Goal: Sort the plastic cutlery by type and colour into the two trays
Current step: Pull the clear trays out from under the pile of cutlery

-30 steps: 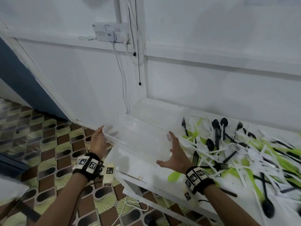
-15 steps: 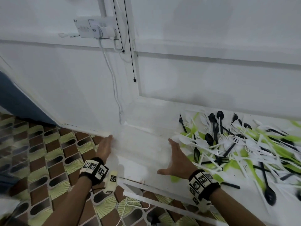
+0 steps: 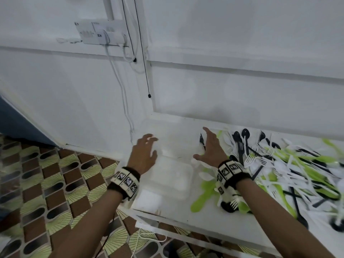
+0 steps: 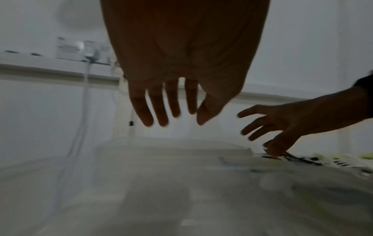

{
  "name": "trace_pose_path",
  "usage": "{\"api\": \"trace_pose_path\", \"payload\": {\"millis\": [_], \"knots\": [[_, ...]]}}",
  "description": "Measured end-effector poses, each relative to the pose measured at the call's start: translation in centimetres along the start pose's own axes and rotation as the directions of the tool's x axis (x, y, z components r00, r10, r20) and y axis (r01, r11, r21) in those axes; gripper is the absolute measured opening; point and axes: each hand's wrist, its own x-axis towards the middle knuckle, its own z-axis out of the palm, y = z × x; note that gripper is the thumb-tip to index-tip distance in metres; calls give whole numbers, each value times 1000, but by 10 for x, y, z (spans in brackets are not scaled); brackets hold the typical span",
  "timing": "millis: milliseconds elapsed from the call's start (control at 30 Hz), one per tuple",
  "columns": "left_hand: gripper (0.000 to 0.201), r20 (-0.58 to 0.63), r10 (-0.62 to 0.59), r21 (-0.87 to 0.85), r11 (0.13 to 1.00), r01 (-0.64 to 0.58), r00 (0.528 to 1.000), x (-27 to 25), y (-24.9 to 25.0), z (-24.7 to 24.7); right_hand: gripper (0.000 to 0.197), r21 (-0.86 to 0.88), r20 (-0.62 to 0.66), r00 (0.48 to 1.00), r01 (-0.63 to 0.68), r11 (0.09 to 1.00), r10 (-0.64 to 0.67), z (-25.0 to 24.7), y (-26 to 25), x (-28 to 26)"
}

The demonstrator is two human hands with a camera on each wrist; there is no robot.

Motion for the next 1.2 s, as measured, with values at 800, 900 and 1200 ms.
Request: {"api": "trace_pose_path", "payload": {"millis": [800,900,1200], "knots": [[49,513,185,435,785,-440,838,78,146,67,124,271,220,974,-9,963,-53,13,41,60],[48,546,168,535,684,-496,821,77,145,64,135,272,207,976,6,962,-65,19,41,62],[53,83,268,477,835,-275,960,91,126,1,138,66,155,987,32,997,-42,26,41,66]]}}
